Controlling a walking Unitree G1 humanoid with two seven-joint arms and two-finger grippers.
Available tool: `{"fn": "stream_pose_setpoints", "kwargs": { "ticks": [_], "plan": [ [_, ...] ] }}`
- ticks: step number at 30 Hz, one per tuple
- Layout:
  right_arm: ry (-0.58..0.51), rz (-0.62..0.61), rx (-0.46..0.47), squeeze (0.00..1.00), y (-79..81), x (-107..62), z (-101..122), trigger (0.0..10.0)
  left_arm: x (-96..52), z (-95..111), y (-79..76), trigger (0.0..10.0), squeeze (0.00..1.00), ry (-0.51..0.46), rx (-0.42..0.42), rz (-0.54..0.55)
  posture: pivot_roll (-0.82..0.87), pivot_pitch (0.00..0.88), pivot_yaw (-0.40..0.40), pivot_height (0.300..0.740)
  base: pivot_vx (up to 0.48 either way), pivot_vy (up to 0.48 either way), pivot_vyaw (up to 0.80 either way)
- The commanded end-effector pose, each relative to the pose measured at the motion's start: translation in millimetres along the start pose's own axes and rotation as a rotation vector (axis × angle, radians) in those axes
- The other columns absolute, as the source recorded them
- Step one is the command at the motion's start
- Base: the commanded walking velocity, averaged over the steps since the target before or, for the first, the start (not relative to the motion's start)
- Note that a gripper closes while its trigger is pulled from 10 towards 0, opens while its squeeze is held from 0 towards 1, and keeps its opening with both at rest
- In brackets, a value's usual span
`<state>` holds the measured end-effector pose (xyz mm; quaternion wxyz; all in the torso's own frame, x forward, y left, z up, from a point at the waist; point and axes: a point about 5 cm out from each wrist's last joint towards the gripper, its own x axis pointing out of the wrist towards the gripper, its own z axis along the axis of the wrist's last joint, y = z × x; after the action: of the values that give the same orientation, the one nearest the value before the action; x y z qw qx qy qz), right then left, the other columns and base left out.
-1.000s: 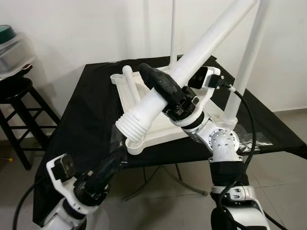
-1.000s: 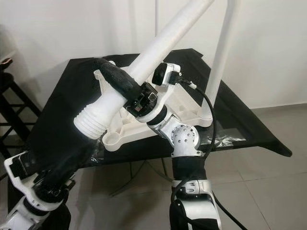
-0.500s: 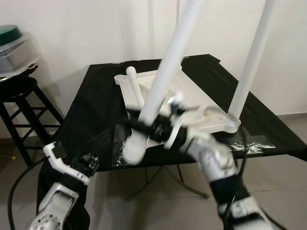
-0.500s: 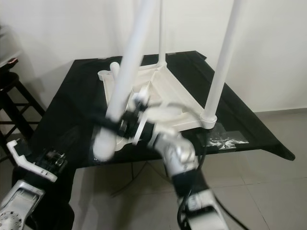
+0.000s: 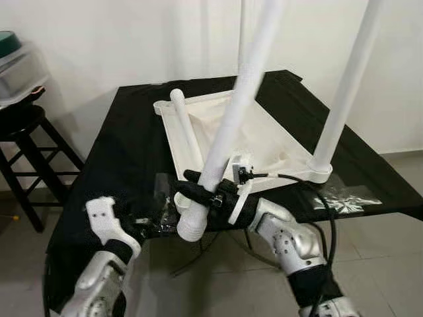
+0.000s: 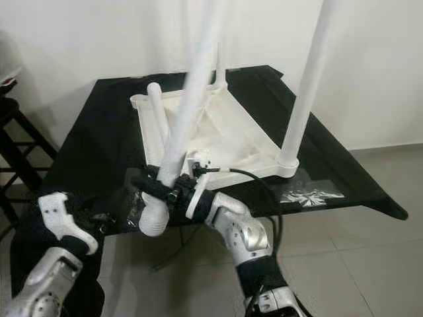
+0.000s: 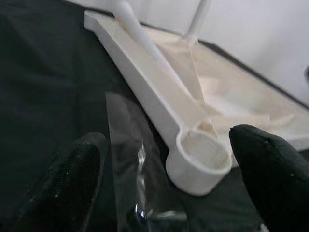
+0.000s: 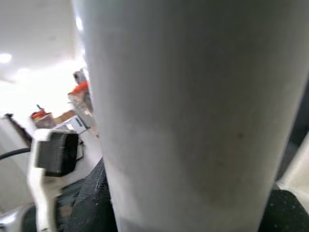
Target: Building children table
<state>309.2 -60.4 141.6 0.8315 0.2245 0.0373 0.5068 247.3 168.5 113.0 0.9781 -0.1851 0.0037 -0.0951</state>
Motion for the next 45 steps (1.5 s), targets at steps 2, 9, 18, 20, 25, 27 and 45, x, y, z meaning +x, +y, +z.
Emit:
{"fn": "stream_pose_setpoints", "kwargs": {
  "ticks": [2,9,18,20,25,27,45],
  "plan": [
    [0.006,-0.027,0.013,0.00,-2.1,1.9,-6.6,10.0,-1.7,-4.3,0.9,10.0,0.00,0.019,0.069,0.027,-0.04,0.000,0.033,0.740,0.000,0.000,0.00],
    [0.014,-0.026,0.015,0.00,0.0,2.4,-9.2,10.0,4.0,-9.0,-5.3,10.0,0.00,0.025,0.173,0.040,-0.04,0.000,0.033,0.740,0.000,0.000,0.00],
    [-0.016,-0.015,0.013,0.00,0.9,4.1,-5.8,10.0,4.3,-8.3,-6.8,10.0,0.00,0.006,0.194,0.035,-0.04,0.000,0.033,0.740,0.000,0.000,0.00],
    [-0.058,-0.012,0.001,0.00,1.9,6.3,1.1,10.0,4.9,-4.6,-6.8,10.0,0.00,-0.020,0.182,0.037,-0.03,0.000,0.031,0.740,0.000,0.000,0.00],
    [-0.112,0.019,-0.130,0.00,11.7,17.2,29.2,10.0,10.8,17.3,-11.8,10.0,0.00,-0.112,0.148,0.006,-0.04,0.000,0.031,0.740,0.097,0.000,0.00],
    [-0.120,0.029,-0.152,0.00,13.8,18.5,34.1,10.0,12.0,21.2,-13.8,10.0,0.00,-0.126,0.145,-0.005,-0.04,0.000,0.031,0.740,0.244,0.000,0.00],
    [-0.196,0.077,-0.182,0.00,22.8,23.6,60.4,10.0,19.0,34.2,-30.2,10.0,0.00,-0.171,0.114,-0.099,-0.03,0.000,0.034,0.740,0.296,0.000,0.41]
  ]
}}
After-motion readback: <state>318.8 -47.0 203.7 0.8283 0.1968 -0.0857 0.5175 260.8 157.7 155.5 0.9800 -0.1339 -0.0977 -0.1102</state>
